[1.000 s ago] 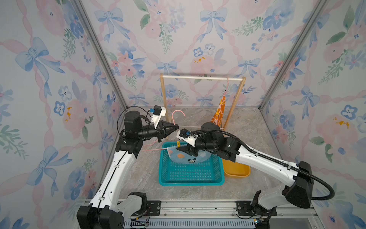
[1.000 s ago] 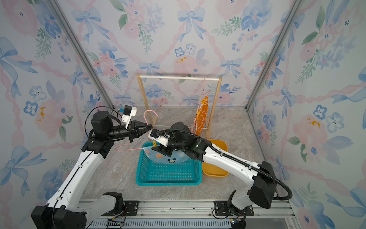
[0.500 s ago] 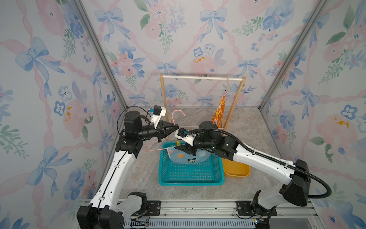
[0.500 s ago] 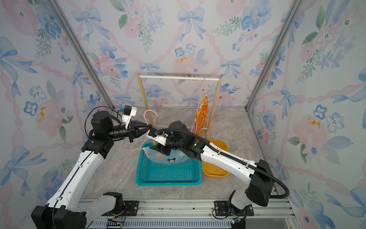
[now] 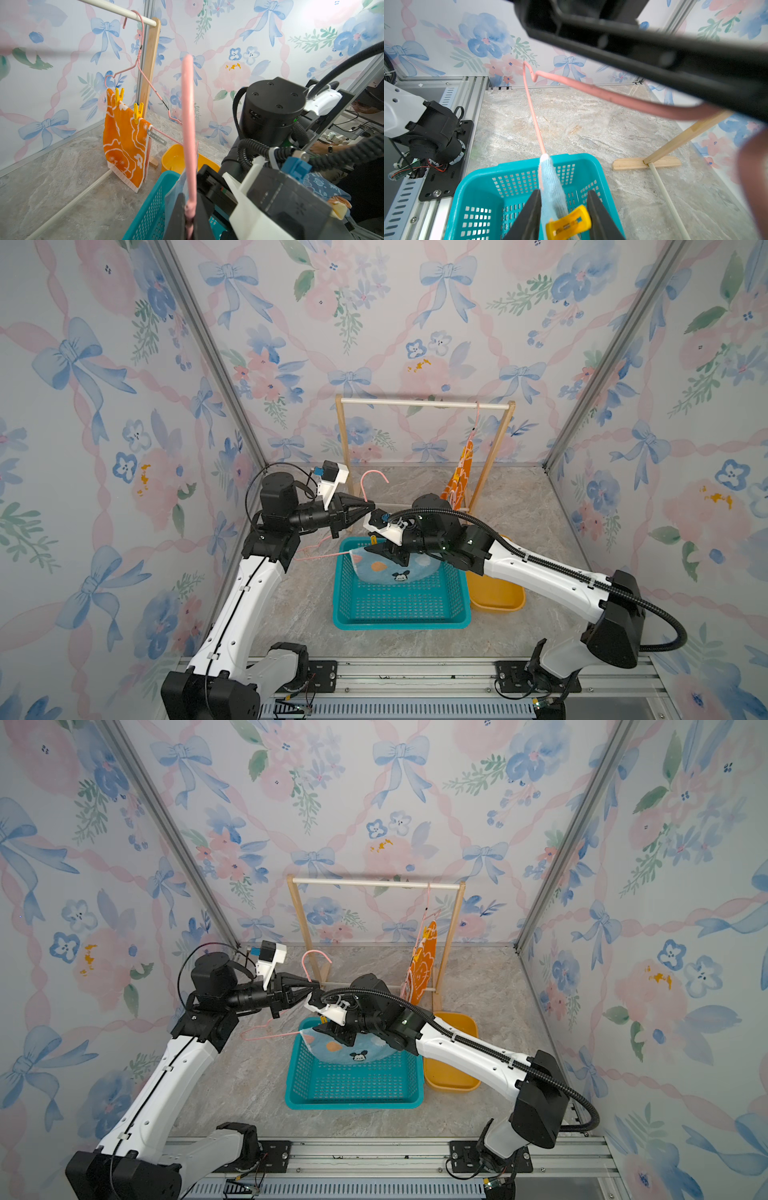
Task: Remove the clothespins securing towels to the hanger
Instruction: Remove the clothespin from the hanger.
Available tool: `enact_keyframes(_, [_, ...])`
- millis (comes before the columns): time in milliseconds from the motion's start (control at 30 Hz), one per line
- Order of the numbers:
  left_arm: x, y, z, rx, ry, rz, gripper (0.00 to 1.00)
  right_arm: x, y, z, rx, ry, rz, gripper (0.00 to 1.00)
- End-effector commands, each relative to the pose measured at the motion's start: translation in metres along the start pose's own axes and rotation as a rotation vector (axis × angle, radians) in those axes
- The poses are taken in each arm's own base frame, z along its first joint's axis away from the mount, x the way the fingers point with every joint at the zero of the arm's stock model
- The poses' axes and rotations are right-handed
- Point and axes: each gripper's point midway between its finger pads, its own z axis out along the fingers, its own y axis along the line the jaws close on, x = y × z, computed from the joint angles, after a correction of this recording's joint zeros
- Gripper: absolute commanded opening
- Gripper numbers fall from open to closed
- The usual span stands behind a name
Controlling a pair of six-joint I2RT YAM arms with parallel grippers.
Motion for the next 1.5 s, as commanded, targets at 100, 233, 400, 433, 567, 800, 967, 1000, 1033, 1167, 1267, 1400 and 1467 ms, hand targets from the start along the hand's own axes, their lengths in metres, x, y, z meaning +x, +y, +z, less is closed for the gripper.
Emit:
enact_keyframes(100, [-0.014, -0.013, -0.004, 0.027, -0.022, 0.056, 0.00, -0.015, -0.004, -0.005, 0.005, -0.042, -0.002, 0.31])
enact_keyframes(233, [-0.014, -0.013, -0.004, 0.028, -0.022, 0.054, 0.00, -0.015, -0.005, -0.005, 0.009, -0.043, 0.000, 0.27])
enact_keyframes(400, [-0.014, -0.013, -0.004, 0.027, -0.022, 0.054, 0.00, -0.015, -0.005, -0.004, 0.009, -0.043, 0.002, 0.22])
enact_keyframes(433, [-0.014, -0.013, -0.004, 0.026, -0.022, 0.055, 0.00, -0.015, -0.006, -0.003, 0.009, -0.044, 0.001, 0.22])
enact_keyframes(567, [-0.013, -0.012, -0.004, 0.026, -0.021, 0.051, 0.00, -0.018, -0.006, -0.004, 0.011, -0.052, 0.002, 0.17])
enact_keyframes(800, [-0.014, -0.011, -0.004, 0.022, -0.022, 0.053, 0.00, -0.021, -0.007, -0.005, 0.017, -0.061, 0.005, 0.10])
enact_keyframes(967, [-0.013, -0.010, -0.004, 0.019, -0.021, 0.049, 0.00, -0.024, -0.009, -0.007, 0.026, -0.070, 0.004, 0.02])
enact_keyframes(1000, [-0.012, -0.009, -0.003, 0.019, -0.019, 0.045, 0.00, -0.024, -0.009, -0.008, 0.027, -0.071, 0.004, 0.00])
enact_keyframes(1033, [-0.012, -0.009, -0.003, 0.020, -0.020, 0.046, 0.00, -0.026, -0.009, -0.009, 0.028, -0.074, 0.003, 0.00])
enact_keyframes(1167, [-0.012, -0.009, -0.003, 0.016, -0.020, 0.044, 0.00, -0.029, -0.010, -0.012, 0.037, -0.082, -0.002, 0.00])
enact_keyframes(1267, [-0.012, -0.008, -0.003, 0.013, -0.019, 0.043, 0.00, -0.033, -0.010, -0.017, 0.044, -0.092, -0.004, 0.00])
enact_keyframes(1400, [-0.011, -0.008, -0.003, 0.014, -0.019, 0.041, 0.00, -0.039, -0.010, -0.024, 0.051, -0.112, -0.011, 0.00])
enact_keyframes(1467, [-0.011, -0.007, -0.003, 0.013, -0.018, 0.041, 0.00, -0.040, -0.011, -0.026, 0.057, -0.117, -0.008, 0.00])
